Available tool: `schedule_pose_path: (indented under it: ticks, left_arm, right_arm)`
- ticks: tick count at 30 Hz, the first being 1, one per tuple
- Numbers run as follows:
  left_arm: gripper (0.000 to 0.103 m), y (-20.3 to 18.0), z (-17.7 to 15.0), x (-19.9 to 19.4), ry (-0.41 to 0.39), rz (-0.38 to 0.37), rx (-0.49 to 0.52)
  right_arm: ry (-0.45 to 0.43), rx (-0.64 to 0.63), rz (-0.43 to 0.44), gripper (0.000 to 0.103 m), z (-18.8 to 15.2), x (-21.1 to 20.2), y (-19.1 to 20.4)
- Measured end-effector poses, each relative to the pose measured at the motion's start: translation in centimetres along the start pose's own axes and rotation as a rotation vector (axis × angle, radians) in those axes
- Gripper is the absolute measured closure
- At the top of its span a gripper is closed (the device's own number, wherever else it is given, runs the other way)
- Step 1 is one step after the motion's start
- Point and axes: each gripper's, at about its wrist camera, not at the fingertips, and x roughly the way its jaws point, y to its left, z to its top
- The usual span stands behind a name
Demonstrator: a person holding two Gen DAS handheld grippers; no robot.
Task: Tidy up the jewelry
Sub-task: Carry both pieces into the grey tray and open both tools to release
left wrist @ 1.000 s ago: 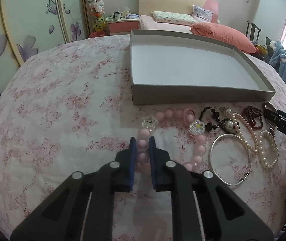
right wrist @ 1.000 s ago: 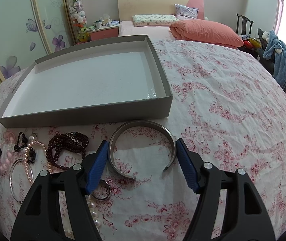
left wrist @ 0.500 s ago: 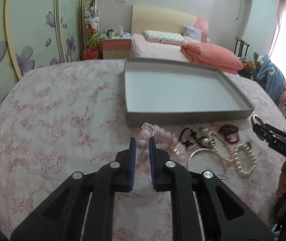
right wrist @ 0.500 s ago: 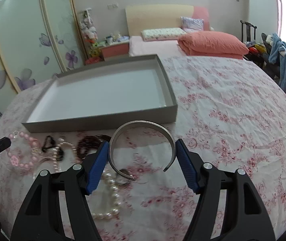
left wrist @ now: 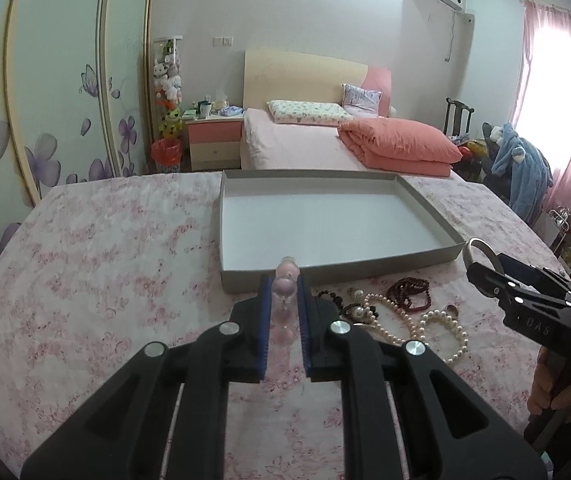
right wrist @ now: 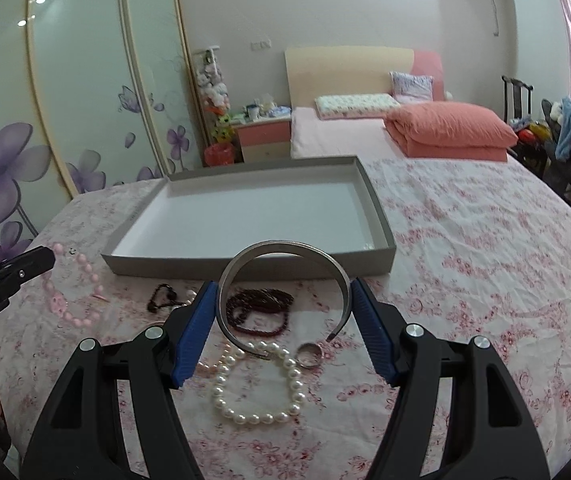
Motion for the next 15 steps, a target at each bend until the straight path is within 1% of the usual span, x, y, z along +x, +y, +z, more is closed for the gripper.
schedule_pose_path:
  ticks: [8, 15]
  left_arm:
    - [0.090, -0.2, 1.0, -1.5, -0.063, 0.005, -0.020]
    - [0.090, -0.6, 3.0, -1.1, -0.091, 0.019, -0.023]
  right_arm:
    - [-0.117, -0.021, -0.006, 0.035, 0.6, -2.1, 0.9]
    - [-0.165, -0.026, -0.018, 0.035, 2.4, -1.7, 1.0]
